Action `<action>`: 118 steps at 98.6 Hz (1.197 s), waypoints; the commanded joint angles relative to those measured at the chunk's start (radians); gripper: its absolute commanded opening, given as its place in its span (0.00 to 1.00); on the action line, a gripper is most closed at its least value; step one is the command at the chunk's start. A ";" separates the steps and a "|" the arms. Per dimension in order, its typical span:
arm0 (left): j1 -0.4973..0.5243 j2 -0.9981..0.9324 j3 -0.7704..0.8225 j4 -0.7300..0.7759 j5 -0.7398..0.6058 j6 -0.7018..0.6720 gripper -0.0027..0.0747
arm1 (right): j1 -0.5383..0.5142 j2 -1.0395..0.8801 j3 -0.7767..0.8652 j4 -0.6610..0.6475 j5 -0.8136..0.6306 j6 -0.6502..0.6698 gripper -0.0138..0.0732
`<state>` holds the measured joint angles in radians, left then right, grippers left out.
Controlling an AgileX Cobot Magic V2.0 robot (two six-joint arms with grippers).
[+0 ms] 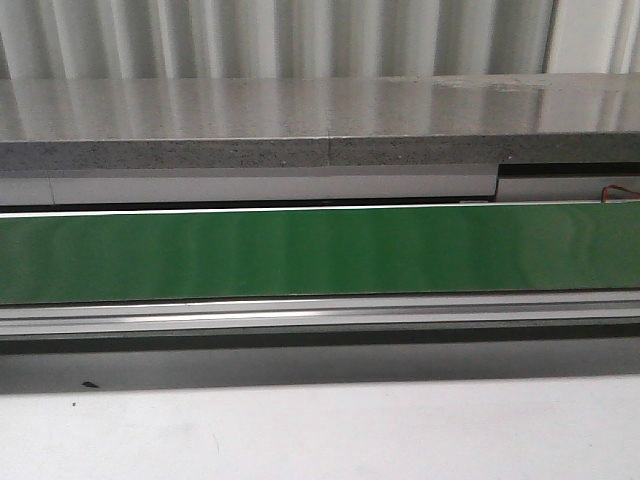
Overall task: Move button from right to left
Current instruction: 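Move the right gripper above the yellow push button in the green tray, then lower the right gripper and close it around the button's black body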
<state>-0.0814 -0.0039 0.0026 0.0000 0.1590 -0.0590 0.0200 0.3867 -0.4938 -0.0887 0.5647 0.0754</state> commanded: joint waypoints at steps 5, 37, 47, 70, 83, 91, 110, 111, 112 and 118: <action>0.002 -0.032 0.040 -0.011 -0.077 -0.012 0.01 | -0.003 0.158 -0.143 0.003 0.058 -0.001 0.08; 0.002 -0.032 0.040 -0.011 -0.077 -0.012 0.01 | -0.003 0.401 -0.286 0.007 0.156 -0.001 0.08; 0.002 -0.032 0.040 -0.011 -0.077 -0.012 0.01 | -0.003 0.455 -0.320 0.007 0.196 -0.001 0.08; 0.002 -0.032 0.040 -0.011 -0.077 -0.012 0.01 | -0.004 0.599 -0.421 0.007 0.284 -0.001 0.11; 0.002 -0.032 0.040 -0.011 -0.077 -0.012 0.01 | -0.004 0.675 -0.474 0.007 0.324 -0.001 0.32; 0.002 -0.032 0.040 -0.011 -0.077 -0.012 0.01 | -0.004 0.711 -0.503 0.008 0.342 -0.001 0.57; 0.002 -0.032 0.040 -0.011 -0.077 -0.012 0.01 | -0.010 0.776 -0.553 0.008 0.358 0.005 0.85; 0.002 -0.032 0.040 -0.011 -0.077 -0.012 0.01 | -0.013 0.781 -0.556 0.008 0.359 0.005 0.84; 0.002 -0.032 0.040 -0.011 -0.077 -0.012 0.01 | -0.015 0.783 -0.560 0.008 0.361 0.005 0.84; 0.002 -0.032 0.040 -0.011 -0.077 -0.012 0.01 | -0.040 0.805 -0.581 0.008 0.369 0.005 0.83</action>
<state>-0.0814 -0.0039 0.0026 0.0000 0.1590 -0.0590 0.0105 1.1817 -1.0172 -0.0684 0.9509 0.0754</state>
